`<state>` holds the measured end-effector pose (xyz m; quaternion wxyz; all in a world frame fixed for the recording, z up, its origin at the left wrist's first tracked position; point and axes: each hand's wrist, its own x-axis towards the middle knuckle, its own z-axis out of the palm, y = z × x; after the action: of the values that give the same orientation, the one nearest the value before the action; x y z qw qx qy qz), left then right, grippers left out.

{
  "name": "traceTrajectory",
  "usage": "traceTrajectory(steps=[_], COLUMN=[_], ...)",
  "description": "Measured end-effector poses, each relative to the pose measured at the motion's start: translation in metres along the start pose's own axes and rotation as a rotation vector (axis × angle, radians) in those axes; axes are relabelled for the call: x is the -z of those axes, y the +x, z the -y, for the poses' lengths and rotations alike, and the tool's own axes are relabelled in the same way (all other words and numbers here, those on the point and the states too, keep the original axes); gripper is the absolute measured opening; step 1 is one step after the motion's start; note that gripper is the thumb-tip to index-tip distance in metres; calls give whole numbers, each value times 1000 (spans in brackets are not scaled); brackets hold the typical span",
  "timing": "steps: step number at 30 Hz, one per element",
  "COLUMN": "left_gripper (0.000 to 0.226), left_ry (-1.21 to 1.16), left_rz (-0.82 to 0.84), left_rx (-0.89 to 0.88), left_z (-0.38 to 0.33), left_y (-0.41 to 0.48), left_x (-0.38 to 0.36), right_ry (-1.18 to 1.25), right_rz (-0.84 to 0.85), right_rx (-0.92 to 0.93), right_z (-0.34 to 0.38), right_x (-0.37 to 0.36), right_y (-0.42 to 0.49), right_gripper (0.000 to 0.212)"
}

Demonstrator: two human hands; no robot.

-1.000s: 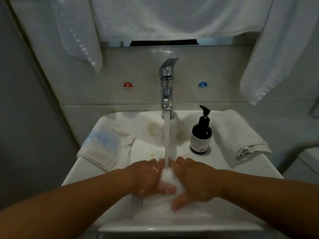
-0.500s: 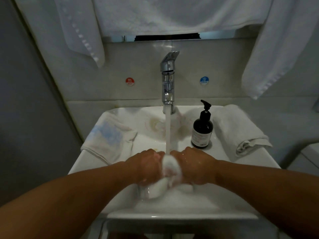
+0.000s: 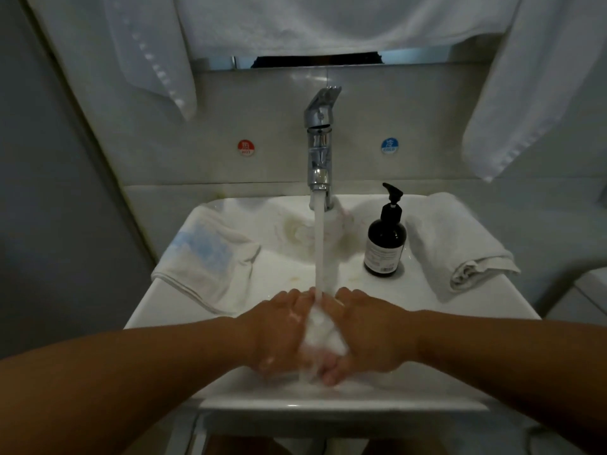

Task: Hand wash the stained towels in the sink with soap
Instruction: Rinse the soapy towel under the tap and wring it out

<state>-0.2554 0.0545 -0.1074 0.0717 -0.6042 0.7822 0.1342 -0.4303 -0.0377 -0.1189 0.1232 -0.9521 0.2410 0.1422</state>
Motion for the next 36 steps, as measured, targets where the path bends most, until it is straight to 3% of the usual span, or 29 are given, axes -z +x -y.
traceTrajectory(steps=[2, 4, 8, 13, 16, 20, 24, 26, 29, 32, 34, 36], left_gripper=[71, 64, 71, 67, 46, 46, 30, 47, 71, 59, 40, 38], left_ry=[-23, -12, -138, -202, -326, -421, -365, -410, -201, -153, -26, 2], left_rz=[-15, 0, -68, -140, -122, -78, -173, -62, -26, -90, -132, -124], left_rx=[-63, -35, 86, 165, 180, 148, 82, 62, 30, 10, -22, 59], left_z=[2, 3, 14, 20, 27, 33, 30, 27, 22, 19, 23, 23], left_y=[2, 5, 13, 21, 25, 22, 13, 8, 7, 11, 17, 21], left_x=[4, 3, -6, -6, -1, 5, 7, 2, -6, -11, -13, -11], right_ry=[-101, -164, -138, -133, 122, 421, 135, 104, 55, 29, -14, -60], right_rz=[-41, -57, -84, -165, -153, -21, -126, -129, -98, -113, -139, -171], right_rx=[9, 12, -31, -63, -92, -57, -50, -19, 18, -9, -30, -50], right_z=[-6, -9, -6, -1, -1, -8, -6, -2, 2, 0, -6, -13], right_x=[-7, -9, -1, 9, 16, 19, 15, 9, -1, -5, -7, -7], right_y=[10, 16, 16, 13, 15, 13, 3, -1, -2, 9, 19, 25], right_gripper=[119, 97, 66, 83, 77, 63, 91, 101, 118, 114, 102, 86])
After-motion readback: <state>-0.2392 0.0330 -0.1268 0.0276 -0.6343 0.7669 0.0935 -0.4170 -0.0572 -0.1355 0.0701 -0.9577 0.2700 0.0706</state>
